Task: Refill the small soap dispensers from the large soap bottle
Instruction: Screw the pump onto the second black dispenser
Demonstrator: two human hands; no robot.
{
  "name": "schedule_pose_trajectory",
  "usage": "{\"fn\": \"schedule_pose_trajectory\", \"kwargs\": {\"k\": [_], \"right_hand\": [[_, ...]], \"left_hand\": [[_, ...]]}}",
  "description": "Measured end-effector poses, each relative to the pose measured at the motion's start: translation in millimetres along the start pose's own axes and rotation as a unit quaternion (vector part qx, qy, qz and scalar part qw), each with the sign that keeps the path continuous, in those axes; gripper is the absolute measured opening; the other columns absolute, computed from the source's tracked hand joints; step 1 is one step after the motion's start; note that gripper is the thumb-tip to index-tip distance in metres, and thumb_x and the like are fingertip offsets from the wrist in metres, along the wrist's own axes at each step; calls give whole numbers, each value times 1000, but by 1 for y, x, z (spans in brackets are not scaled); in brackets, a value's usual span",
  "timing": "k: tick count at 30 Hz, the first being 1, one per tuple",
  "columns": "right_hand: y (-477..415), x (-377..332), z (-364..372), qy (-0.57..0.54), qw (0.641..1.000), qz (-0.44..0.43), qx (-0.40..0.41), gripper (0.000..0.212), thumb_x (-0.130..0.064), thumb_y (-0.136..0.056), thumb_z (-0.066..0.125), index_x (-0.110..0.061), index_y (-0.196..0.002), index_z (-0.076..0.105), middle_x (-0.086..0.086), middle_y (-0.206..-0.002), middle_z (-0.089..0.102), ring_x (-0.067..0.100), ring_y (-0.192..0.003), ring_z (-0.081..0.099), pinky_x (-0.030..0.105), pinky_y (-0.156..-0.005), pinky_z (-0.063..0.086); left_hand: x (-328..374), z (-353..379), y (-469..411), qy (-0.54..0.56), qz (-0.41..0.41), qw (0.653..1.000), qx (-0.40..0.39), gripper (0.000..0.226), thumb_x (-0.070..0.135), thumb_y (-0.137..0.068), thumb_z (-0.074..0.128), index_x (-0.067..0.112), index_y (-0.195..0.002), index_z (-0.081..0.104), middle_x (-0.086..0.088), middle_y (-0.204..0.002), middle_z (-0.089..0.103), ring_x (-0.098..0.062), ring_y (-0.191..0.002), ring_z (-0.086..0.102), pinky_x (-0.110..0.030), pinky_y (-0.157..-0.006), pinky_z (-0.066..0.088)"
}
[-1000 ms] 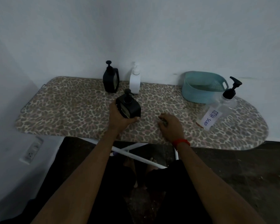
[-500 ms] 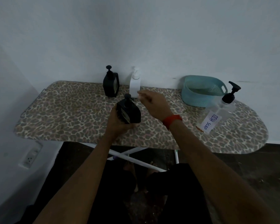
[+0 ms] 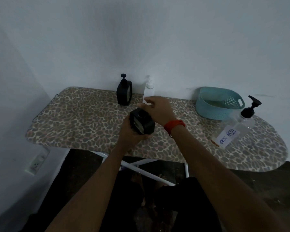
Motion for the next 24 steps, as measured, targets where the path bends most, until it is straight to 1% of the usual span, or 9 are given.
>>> {"fn": "schedule_pose_trajectory", "kwargs": {"k": [1,3,6,10,14,17,19,22,24], "right_hand": [[5,11,-2,-29,999,32,6,52,-47,-88,70,-3,-116,71,11,-115,71,22,-98,68,24,-84,50],[17,35,3,-68,994,88,3,56,-52,-87,69,-9,-122,68,8,-119,70,19,-104,66,26,-89,50],[29,44,31,-32,994,71,-75,54,-55,-83,72,-12,-115,69,8,-106,72,22,-96,67,40,-86,55],[20,41,57,28,990,65,-122,70,-58,-73,78,-17,-126,58,3,-116,65,21,-104,61,34,-86,52],[-6,41,59,105,986,72,-110,50,-57,-67,81,-19,-84,53,-6,-73,53,18,-71,57,23,-52,36],[-11,45,57,102,987,81,-98,47,-53,-63,82,-18,-76,52,-1,-69,54,18,-64,57,24,-50,38],[-8,47,52,89,990,80,-80,43,-49,-64,82,-19,-69,51,-3,-63,53,14,-58,54,25,-49,37],[-9,49,24,73,993,82,-34,40,-47,-66,81,-20,-68,52,-6,-61,51,11,-55,51,23,-45,34],[-16,49,-7,66,994,87,3,40,-49,-64,81,-24,-68,51,-10,-62,51,5,-56,50,20,-44,33]], "left_hand": [[0,0,-1,-2,-1,1000,-1,111,38,-55,96,30,-144,29,-2,-150,40,-17,-135,45,-49,-108,43],[-4,-1,-1,-10,-19,1000,-3,117,37,-54,97,21,-148,30,-4,-150,42,-21,-135,47,-50,-107,44],[-2,-3,0,3,-12,1000,-2,112,34,-56,96,20,-148,34,-3,-143,50,-20,-129,53,-51,-101,50],[1,-2,1,-5,-6,1000,-7,111,32,-59,95,18,-150,31,-6,-145,48,-23,-131,51,-51,-101,49],[4,2,-1,-45,5,999,-6,113,25,-64,93,11,-152,24,-12,-150,42,-27,-137,44,-46,-111,41],[-2,3,-4,-54,-15,998,-7,116,28,-61,94,10,-153,25,-11,-150,42,-27,-137,44,-49,-110,41],[-9,5,-6,-44,-28,999,-12,112,24,-62,94,14,-152,28,-7,-147,45,-25,-134,47,-43,-105,46],[-15,13,-6,-38,-56,997,-19,86,15,-76,85,25,-146,37,5,-141,51,-28,-134,47,-34,-90,57],[-16,25,-8,-70,-56,995,-31,101,27,-76,85,20,-155,21,-1,-157,32,-25,-143,35,-40,-106,47]]}}
Point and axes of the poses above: each hand's wrist, its own y-axis away from the middle knuckle, its own z-axis out of the palm, x = y × z, the point moved 9 cm from there along -y, towards the middle knuckle
